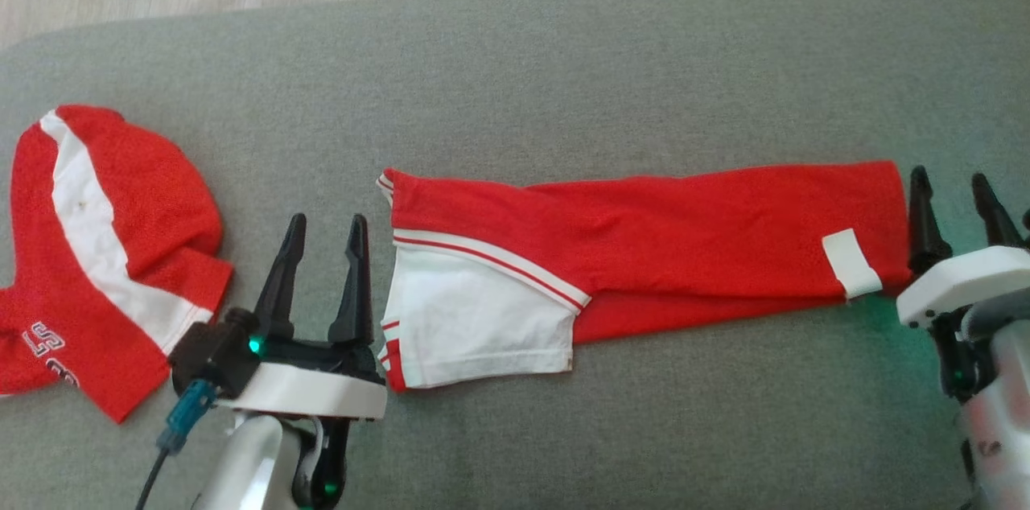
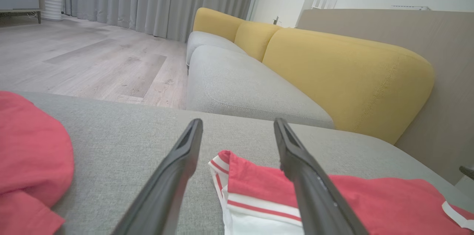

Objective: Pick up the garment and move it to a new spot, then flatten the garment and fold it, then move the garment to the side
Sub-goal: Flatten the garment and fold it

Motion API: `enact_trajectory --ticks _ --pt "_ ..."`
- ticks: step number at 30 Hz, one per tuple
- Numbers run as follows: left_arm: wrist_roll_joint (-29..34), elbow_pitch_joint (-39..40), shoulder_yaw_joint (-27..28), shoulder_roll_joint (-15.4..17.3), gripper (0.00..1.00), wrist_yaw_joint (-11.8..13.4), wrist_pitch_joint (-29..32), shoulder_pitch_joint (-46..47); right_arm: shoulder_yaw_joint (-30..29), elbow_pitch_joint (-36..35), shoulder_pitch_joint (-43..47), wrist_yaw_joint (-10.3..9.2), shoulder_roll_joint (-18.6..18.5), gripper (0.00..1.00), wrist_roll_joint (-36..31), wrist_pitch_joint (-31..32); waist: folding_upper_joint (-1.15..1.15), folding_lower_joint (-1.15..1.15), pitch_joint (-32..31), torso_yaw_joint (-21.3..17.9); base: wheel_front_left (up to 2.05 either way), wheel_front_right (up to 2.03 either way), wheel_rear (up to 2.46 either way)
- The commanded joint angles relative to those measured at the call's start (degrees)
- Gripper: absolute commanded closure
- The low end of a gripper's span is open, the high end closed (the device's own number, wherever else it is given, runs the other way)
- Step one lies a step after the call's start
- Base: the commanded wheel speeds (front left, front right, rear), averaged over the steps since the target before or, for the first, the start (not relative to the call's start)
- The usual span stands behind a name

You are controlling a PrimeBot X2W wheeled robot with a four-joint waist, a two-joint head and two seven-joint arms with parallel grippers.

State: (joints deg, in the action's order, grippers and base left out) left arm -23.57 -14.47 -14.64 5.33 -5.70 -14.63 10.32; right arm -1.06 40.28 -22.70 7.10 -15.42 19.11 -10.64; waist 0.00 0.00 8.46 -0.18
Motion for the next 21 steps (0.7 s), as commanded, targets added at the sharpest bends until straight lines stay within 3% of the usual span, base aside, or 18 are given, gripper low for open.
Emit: enact_trajectory --ticks 1,12,20,21 --pt "0.71 1.29 2.02 -0.05 0.00 -0.52 -0.37 3.03 -0.39 0.89 -2.58 0.39 -0.33 0.00 -1.44 0.81 0.00 0.00 0.68 0.49 0.00 0.00 0.00" --pt "1.87 0.13 2.57 -0.99 0.00 -1.56 -0.37 4.12 -3.76 11.32 -4.72 0.39 2.93 0.00 -2.25 5.78 0.00 0.00 2.83 1.28 0.00 0.00 0.00" --pt "2.34 0.21 3.23 -1.10 0.00 -1.72 -0.37 5.06 -2.80 13.71 -5.16 0.39 5.22 0.01 -0.36 7.51 0.00 0.00 4.20 0.45 0.00 0.00 0.00" --pt "2.37 0.16 3.23 -1.13 0.00 -1.73 -0.37 5.17 -2.48 13.71 -5.21 0.39 5.41 0.82 0.17 7.64 0.00 0.00 4.31 0.32 0.00 0.00 0.00"
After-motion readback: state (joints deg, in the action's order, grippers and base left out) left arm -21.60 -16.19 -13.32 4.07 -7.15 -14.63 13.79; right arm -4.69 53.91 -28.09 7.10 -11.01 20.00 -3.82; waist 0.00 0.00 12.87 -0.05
